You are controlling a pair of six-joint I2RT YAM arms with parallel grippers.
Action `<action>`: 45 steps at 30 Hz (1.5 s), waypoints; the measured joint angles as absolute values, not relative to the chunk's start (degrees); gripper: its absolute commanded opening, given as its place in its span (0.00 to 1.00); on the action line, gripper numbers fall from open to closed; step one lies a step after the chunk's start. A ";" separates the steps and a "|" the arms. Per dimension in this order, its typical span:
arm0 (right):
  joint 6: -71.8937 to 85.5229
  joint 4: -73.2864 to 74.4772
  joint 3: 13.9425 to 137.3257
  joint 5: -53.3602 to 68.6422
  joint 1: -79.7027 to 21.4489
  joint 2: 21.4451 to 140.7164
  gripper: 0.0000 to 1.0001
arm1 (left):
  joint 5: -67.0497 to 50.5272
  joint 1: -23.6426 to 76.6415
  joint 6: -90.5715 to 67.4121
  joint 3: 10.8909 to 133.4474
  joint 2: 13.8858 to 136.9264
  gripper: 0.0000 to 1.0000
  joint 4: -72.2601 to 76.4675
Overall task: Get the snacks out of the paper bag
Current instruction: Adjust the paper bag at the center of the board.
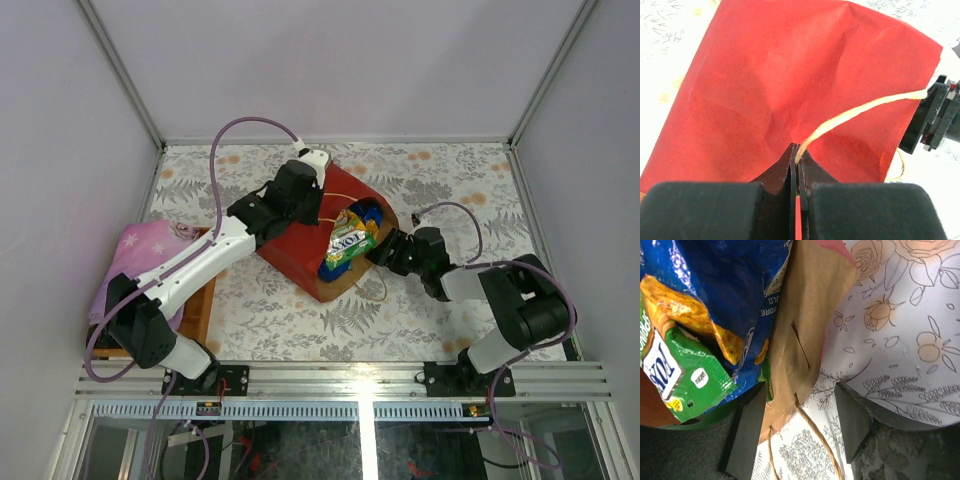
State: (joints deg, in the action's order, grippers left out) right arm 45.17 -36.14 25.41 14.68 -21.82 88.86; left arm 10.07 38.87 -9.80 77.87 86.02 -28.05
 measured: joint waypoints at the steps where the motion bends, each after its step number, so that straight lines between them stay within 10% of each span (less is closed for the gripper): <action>1: 45.63 -37.78 25.41 14.74 -21.91 89.89 0.56 | 9.93 38.87 -9.80 77.87 85.97 0.00 -28.05; 18: 54.04 -51.81 33.36 15.77 -28.18 107.59 0.00 | 9.80 37.26 -8.71 81.30 85.60 0.00 -28.34; 41: 55.90 -39.40 66.30 14.55 -29.85 125.03 0.00 | 12.88 29.91 -2.55 110.19 107.90 0.00 -34.41; 45: 55.05 -35.29 73.32 14.81 -29.82 128.27 0.32 | 12.95 28.32 -1.56 111.92 111.09 0.00 -34.26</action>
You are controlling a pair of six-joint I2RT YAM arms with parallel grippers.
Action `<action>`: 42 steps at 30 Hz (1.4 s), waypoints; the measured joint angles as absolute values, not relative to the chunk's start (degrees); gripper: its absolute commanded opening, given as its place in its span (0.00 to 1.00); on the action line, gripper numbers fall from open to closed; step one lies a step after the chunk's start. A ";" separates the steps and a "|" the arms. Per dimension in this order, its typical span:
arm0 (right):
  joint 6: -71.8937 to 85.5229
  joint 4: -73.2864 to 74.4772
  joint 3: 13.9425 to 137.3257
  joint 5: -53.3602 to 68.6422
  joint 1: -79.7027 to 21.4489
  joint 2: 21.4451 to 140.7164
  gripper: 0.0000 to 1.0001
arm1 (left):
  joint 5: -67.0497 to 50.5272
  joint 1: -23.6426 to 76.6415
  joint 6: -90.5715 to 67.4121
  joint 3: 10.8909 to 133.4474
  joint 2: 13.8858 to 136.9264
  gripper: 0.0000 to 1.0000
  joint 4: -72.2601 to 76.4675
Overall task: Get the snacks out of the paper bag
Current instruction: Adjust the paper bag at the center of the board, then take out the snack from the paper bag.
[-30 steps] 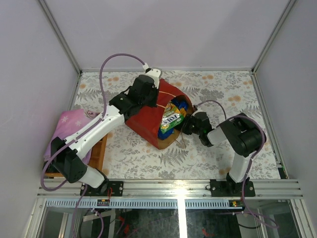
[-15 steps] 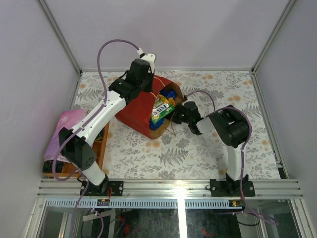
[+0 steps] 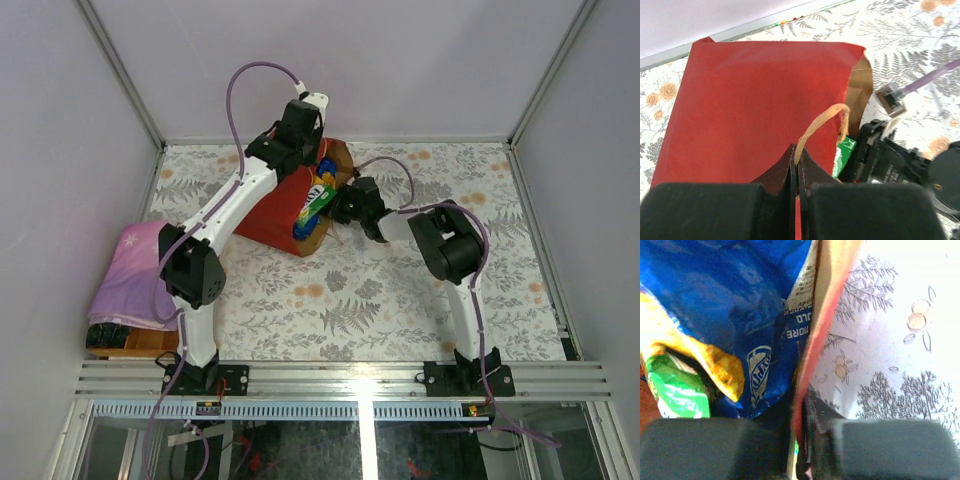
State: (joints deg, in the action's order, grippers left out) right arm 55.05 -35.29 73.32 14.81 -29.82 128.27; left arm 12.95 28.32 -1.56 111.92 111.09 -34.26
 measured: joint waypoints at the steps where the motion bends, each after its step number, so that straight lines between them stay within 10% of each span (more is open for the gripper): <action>1: 54.52 -34.44 74.70 14.92 -29.78 128.68 0.48 | 12.84 27.73 -1.56 112.05 111.70 0.00 -34.28; 4: 52.80 -33.26 75.75 15.27 -29.32 128.31 0.80 | 12.75 26.15 -1.58 112.05 112.79 0.00 -34.28; 9: 48.03 -30.04 68.75 15.29 -27.68 121.01 0.89 | 12.69 25.08 -1.74 112.01 112.86 0.00 -34.24; 19: 43.99 -31.62 53.63 13.28 -26.39 101.71 0.77 | 12.69 25.23 -2.72 108.03 109.56 0.00 -34.06; 42: 49.12 -30.83 68.88 17.06 -26.41 115.83 0.51 | 10.46 25.23 -4.71 105.47 105.12 0.00 -33.98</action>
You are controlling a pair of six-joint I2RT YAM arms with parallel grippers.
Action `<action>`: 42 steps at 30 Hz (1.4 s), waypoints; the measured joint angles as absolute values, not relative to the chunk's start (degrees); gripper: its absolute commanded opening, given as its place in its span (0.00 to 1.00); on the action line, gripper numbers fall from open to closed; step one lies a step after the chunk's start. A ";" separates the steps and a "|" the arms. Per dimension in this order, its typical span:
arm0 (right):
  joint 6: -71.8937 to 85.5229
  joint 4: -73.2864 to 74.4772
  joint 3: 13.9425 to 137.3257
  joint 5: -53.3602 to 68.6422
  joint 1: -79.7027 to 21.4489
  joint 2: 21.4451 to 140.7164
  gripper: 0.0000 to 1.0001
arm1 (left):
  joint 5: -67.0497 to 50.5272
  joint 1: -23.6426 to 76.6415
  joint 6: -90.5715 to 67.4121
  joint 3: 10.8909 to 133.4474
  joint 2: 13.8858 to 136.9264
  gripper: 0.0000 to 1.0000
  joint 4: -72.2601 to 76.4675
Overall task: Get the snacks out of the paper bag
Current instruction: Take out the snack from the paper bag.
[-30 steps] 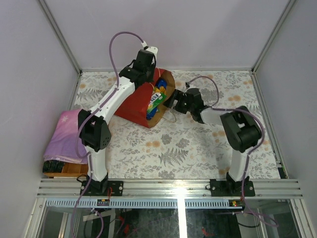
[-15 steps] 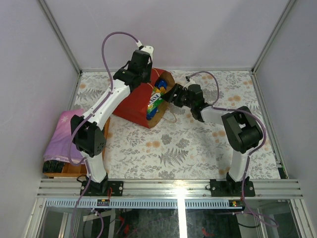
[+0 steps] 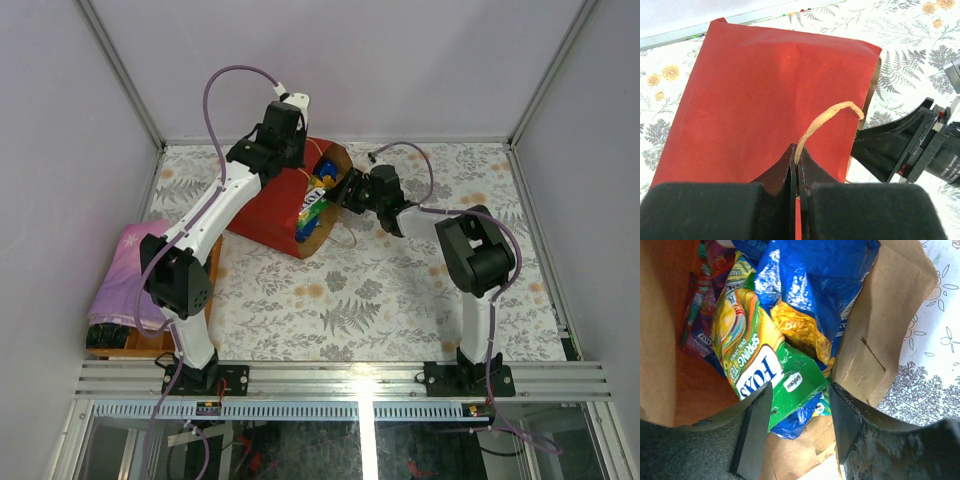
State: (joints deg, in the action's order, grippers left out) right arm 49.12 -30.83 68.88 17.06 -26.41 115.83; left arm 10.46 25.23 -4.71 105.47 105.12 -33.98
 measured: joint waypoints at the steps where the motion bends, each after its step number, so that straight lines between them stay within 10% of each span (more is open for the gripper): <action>1: 49.17 -30.63 69.28 17.08 -26.41 116.33 0.48 | 10.46 25.23 -4.71 105.38 105.08 0.00 -33.98; 12: 50.98 -30.50 72.07 17.78 -26.41 119.07 0.01 | 10.50 25.23 -4.69 104.60 104.71 0.00 -34.06; 42: 42.76 -14.70 79.55 27.22 -25.28 102.41 0.00 | 15.99 25.23 -4.03 104.44 104.18 0.00 -35.92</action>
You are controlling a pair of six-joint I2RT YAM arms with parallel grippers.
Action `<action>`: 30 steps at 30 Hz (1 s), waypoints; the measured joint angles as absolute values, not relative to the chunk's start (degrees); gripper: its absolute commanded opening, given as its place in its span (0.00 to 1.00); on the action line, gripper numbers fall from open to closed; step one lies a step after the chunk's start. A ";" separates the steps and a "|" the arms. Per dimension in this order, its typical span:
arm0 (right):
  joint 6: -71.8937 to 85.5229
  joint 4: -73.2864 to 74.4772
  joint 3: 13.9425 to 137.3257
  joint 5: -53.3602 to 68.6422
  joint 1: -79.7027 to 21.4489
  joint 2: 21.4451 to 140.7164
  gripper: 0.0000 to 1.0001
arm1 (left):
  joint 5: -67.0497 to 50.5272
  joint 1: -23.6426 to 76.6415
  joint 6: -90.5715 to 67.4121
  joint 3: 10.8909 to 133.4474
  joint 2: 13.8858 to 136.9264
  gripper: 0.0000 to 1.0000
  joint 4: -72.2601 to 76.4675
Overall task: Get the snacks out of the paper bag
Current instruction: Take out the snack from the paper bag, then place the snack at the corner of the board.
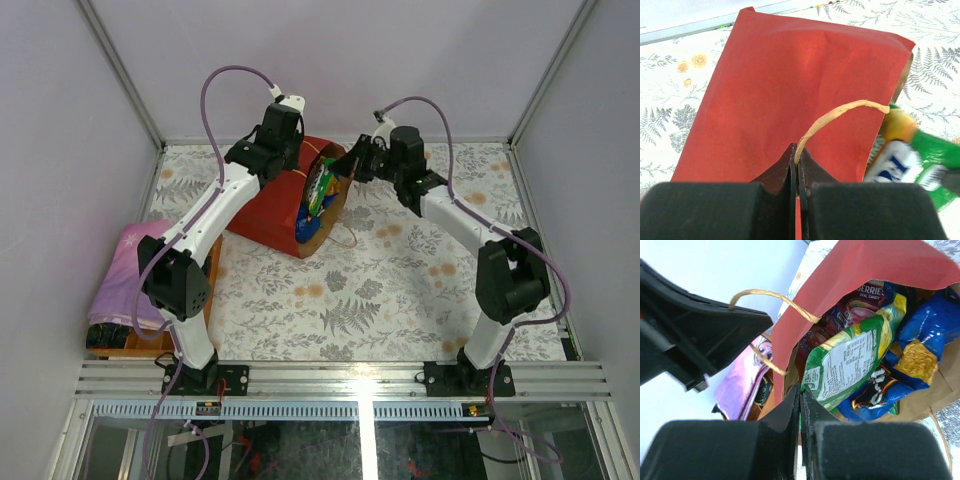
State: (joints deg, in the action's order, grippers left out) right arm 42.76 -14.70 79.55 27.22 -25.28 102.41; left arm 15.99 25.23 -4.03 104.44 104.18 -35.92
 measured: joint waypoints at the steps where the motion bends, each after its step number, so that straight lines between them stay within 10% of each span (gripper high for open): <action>1: 42.61 -14.20 79.24 28.08 -24.49 101.36 0.00 | 16.19 25.23 -4.03 104.44 104.18 0.00 -35.99; 17: 46.13 -14.96 72.44 27.86 5.61 84.97 0.00 | 16.91 25.23 -4.27 104.44 104.18 0.00 -36.97; 30: 49.56 -14.61 95.02 28.73 15.51 116.51 0.00 | 16.29 25.23 -4.47 104.44 104.18 0.00 -37.34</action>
State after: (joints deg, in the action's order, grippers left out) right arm 49.56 -14.61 95.02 28.73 15.51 116.51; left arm 16.29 25.23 -4.47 104.44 104.18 -37.34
